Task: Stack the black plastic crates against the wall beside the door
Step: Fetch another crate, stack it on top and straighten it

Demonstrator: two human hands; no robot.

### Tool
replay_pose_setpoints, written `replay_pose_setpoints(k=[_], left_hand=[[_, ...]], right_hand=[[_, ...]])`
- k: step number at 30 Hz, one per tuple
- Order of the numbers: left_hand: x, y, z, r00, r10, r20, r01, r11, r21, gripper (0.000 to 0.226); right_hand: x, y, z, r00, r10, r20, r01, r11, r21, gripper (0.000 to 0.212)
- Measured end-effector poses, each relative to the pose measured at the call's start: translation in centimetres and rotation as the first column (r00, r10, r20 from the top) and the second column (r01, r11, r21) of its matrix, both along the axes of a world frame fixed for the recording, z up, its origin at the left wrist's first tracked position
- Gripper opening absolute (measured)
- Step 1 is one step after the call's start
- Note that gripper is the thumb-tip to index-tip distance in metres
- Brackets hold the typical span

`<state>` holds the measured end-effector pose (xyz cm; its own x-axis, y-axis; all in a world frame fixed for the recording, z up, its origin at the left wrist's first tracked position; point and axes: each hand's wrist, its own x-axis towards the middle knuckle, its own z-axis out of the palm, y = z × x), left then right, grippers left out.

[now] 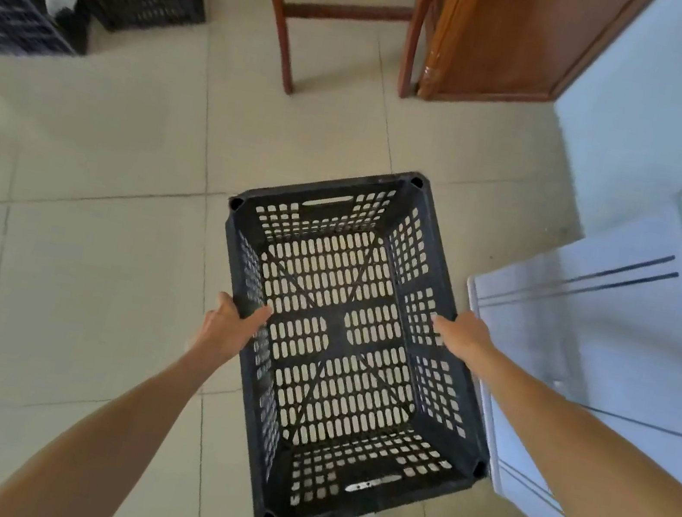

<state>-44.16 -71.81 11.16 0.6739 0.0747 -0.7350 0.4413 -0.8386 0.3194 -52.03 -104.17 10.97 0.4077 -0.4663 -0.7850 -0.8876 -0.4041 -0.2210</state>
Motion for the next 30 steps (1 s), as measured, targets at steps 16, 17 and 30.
replay_pose_setpoints(k=[16,17,30], left_hand=[[3.9,19.5,23.9,0.929,0.296,0.224,-0.303,0.953,0.001,0.035],[3.6,21.3,25.0,0.914,0.326,0.241,-0.336,0.942,0.003,0.036],[-12.8,35.8,33.8,0.394,0.862,0.319,-0.903,0.427,-0.038,0.053]], right_hand=[[16.2,18.3,24.5,0.919,0.370,0.133,-0.368,0.929,-0.039,0.038],[17.4,20.3,25.4,0.905,0.404,0.136,-0.402,0.915,-0.041,0.039],[22.8,48.4,30.9,0.352,0.891,0.286,-0.935,0.349,0.063,0.036]])
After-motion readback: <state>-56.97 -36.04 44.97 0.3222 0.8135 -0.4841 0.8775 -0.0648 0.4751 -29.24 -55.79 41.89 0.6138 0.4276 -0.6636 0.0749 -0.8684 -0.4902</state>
